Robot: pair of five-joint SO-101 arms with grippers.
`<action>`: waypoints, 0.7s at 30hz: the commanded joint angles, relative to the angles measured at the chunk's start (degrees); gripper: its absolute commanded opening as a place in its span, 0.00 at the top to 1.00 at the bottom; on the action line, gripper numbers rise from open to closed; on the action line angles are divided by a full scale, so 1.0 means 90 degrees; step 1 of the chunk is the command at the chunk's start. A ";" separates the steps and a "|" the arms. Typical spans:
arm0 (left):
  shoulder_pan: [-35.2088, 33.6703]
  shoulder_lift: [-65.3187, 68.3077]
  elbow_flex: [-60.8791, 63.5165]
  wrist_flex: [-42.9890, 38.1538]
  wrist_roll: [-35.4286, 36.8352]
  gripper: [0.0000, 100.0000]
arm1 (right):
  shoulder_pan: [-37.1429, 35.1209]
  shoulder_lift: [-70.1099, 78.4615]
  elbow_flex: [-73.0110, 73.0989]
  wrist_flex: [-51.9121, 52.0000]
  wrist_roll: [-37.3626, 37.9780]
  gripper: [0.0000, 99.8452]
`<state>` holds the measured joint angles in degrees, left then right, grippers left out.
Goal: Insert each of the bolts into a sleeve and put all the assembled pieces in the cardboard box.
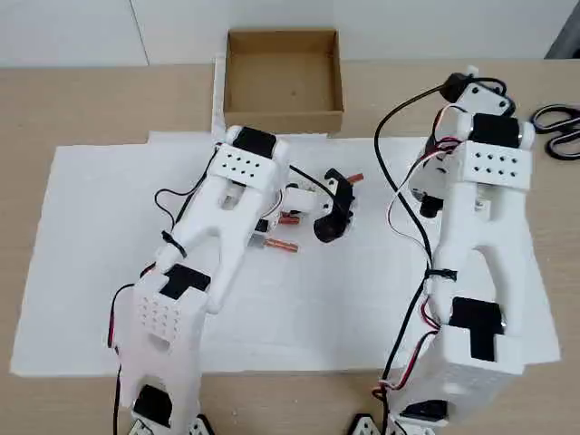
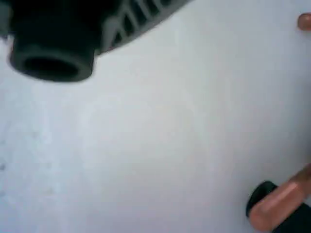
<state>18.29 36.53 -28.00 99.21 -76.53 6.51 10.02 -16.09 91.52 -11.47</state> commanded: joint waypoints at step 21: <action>-0.0576 -0.0088 -0.2427 0.0127 0.3155 0.89 | 0.0132 -0.0357 -0.0322 -0.0132 0.0049 1.00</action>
<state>14.86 36.62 -45.41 99.30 -60.09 6.51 10.02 -16.09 91.43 -11.47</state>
